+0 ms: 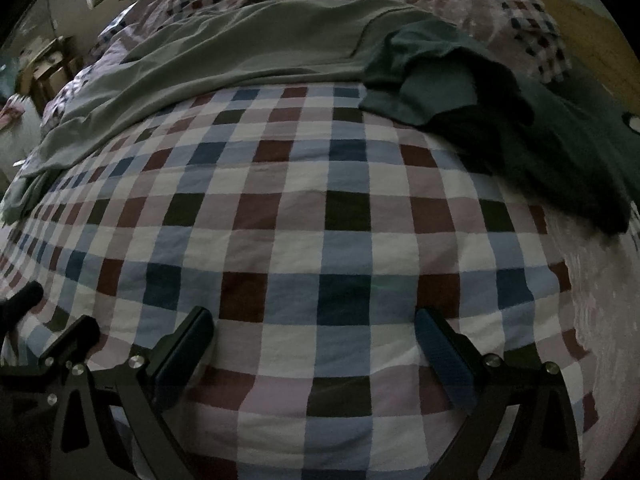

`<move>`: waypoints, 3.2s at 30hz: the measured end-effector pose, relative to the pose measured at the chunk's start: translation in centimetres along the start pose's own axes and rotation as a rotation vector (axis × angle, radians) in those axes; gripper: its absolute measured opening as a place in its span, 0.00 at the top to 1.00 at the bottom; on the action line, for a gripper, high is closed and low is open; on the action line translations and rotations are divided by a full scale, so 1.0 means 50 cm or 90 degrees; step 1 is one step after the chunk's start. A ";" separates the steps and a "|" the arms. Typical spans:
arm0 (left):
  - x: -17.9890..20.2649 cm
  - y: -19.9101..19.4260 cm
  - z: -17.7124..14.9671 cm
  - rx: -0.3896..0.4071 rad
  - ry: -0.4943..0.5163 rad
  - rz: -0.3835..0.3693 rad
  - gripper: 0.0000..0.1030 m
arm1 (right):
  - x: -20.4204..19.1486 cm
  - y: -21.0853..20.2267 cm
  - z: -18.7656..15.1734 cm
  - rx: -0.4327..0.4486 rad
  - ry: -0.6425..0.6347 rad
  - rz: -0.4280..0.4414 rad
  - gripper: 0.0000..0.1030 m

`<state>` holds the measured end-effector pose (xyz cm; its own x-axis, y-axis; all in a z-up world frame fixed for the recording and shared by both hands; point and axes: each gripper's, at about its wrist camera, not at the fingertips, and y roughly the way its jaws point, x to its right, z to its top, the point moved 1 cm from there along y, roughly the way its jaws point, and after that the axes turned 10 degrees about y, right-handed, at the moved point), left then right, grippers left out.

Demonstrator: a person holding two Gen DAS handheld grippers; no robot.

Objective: Fold clothes

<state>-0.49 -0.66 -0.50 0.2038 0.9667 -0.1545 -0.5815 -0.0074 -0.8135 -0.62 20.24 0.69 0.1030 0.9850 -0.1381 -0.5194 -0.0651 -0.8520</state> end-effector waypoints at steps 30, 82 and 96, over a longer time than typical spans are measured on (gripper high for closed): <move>-0.002 -0.091 0.027 0.109 -0.027 -0.201 0.01 | 0.226 -0.070 0.176 0.214 0.043 -0.053 0.48; -0.032 -0.103 0.030 0.129 -0.116 -0.410 0.09 | 0.255 -0.082 0.179 0.235 0.067 -0.097 0.60; -0.041 -0.109 0.033 0.135 -0.132 -0.434 0.09 | 0.232 -0.200 0.205 0.324 0.063 -0.016 0.98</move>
<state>0.94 -2.18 5.16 0.4333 0.7677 0.4722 -0.5227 0.6408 -0.5623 -2.93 33.93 12.78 0.1881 0.9639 -0.1887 -0.8600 0.0689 -0.5056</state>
